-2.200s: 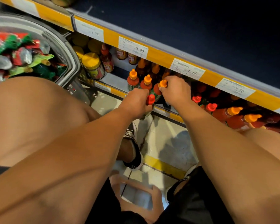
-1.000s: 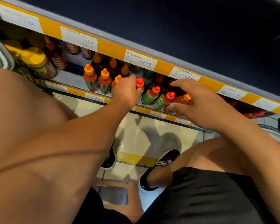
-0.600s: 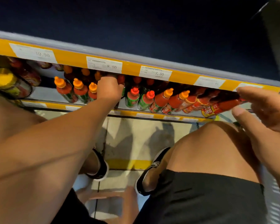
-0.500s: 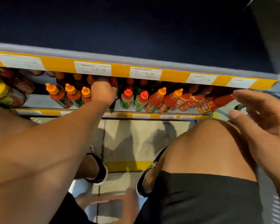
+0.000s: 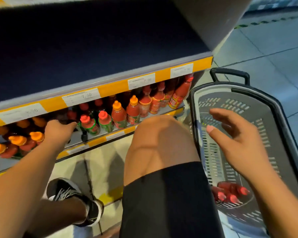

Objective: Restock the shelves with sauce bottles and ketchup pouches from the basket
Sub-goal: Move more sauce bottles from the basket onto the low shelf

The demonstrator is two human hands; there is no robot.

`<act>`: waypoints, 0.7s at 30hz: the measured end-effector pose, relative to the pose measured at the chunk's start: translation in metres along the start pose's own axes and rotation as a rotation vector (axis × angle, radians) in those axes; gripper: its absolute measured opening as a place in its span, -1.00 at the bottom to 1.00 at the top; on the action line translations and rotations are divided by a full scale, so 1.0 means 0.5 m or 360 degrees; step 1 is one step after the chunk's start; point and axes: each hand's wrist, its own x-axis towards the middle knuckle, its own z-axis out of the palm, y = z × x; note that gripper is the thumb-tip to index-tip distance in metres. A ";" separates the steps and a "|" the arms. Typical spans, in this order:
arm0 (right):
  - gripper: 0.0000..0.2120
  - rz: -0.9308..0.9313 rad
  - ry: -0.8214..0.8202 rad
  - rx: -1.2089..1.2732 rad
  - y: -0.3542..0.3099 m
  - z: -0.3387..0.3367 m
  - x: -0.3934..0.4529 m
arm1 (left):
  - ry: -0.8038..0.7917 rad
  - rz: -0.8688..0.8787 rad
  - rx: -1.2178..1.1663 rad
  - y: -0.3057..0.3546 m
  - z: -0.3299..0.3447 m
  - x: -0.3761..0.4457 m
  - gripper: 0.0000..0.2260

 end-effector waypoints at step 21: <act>-0.55 0.0607 0.0180 0.0018 0.181 -0.137 -0.170 | -0.0894 0.1831 0.0060 0.489 -0.010 -0.595 -0.78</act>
